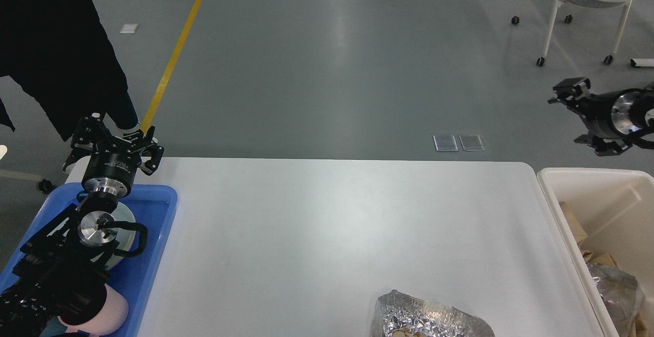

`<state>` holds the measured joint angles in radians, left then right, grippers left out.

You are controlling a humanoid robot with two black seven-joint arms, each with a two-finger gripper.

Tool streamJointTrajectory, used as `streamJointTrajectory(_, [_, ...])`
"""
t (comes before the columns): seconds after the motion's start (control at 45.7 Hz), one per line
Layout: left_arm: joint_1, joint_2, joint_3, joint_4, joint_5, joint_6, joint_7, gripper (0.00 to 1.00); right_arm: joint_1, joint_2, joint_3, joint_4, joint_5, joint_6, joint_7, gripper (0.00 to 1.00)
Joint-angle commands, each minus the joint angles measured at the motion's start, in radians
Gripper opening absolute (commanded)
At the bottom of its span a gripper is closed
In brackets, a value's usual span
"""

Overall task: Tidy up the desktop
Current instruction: 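Bring the right gripper back over the table toward the foil tray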

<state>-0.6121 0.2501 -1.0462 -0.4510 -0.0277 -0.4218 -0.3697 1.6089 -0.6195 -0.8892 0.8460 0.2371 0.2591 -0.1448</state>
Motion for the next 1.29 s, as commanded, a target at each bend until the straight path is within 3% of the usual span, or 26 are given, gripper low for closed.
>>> streamJointTrajectory(0.0, [0.0, 0.0, 0.0, 0.0, 0.0, 0.0, 0.0, 0.97, 0.193, 0.079, -0.151, 0.122, 0.002, 0.081, 0.005, 1.0])
streamJointTrajectory(0.372, [0.0, 0.0, 0.0, 0.0, 0.0, 0.0, 0.0, 0.97, 0.601, 0.244, -0.32, 0.412, 0.002, 0.451, 0.004, 1.0])
streamJointTrajectory(0.503, [0.0, 0.0, 0.0, 0.0, 0.0, 0.0, 0.0, 0.97, 0.634, 0.254, -0.324, 0.423, 0.001, 0.48, 0.001, 1.0])
streamJointTrajectory(0.591, [0.0, 0.0, 0.0, 0.0, 0.0, 0.0, 0.0, 0.97, 0.592, 0.248, -0.335, 0.412, -0.005, 0.471, 0.001, 1.0])
streamJointTrajectory(0.984, [0.0, 0.0, 0.0, 0.0, 0.0, 0.0, 0.0, 0.97, 0.033, 0.179, -0.32, 0.389, -0.182, 0.439, 0.001, 1.0])
streamJointTrajectory(1.269, [0.0, 0.0, 0.0, 0.0, 0.0, 0.0, 0.0, 0.97, -0.102, 0.178, -0.246, 0.4, -0.248, 0.451, 0.001, 1.0])
